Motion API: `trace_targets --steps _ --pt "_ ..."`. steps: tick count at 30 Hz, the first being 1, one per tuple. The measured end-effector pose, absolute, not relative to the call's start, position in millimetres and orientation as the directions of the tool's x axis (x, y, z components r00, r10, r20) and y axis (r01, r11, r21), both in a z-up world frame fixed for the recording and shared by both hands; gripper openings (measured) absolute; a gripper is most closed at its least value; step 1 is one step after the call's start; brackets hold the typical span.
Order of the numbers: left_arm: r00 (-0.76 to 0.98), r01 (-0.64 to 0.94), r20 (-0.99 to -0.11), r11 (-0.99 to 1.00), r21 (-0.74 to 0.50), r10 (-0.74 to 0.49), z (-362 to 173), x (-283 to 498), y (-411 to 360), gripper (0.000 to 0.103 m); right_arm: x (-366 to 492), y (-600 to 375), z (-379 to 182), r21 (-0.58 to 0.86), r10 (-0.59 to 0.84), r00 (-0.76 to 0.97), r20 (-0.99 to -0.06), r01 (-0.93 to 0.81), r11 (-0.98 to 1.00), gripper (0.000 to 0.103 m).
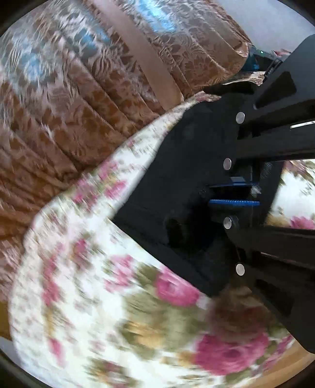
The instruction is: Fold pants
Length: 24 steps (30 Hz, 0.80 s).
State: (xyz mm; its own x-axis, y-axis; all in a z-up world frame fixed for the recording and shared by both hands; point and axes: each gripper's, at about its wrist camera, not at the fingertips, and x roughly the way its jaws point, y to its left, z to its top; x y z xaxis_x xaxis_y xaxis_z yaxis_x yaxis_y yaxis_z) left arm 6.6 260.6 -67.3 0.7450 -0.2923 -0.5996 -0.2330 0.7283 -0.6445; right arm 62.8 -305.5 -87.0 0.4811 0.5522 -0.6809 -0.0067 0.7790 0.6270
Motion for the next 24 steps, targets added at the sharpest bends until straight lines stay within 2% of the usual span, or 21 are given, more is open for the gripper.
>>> trace_targets --steps 3,6,11,16,24 --pt "0.777 -0.175 -0.568 0.774 -0.609 -0.271 -42.7 13.3 260.7 0.006 51.0 -309.2 -63.8 0.619 0.551 0.514 -0.658 -0.048 0.784 0.006" --pt "0.771 -0.152 -0.580 0.810 -0.566 -0.261 -39.4 11.7 262.6 0.006 24.9 -308.5 -49.8 0.610 0.569 0.509 -0.646 -0.103 0.786 0.006" --pt "0.709 -0.228 -0.660 0.805 -0.548 -0.249 -83.3 -0.8 271.4 0.006 0.8 -295.7 -86.9 0.577 0.545 0.434 -0.717 -0.069 0.814 0.006" --pt "0.682 -0.259 -0.689 0.800 -0.540 -0.244 -105.7 -14.0 272.6 0.006 -0.5 -295.4 -106.0 0.572 0.533 0.418 -0.736 -0.037 0.820 0.005" --pt "0.727 -0.228 -0.633 0.776 -0.588 -0.266 -94.4 -22.0 276.4 0.005 -14.2 -292.2 -66.2 0.558 0.538 0.465 -0.704 -0.106 0.823 0.005"
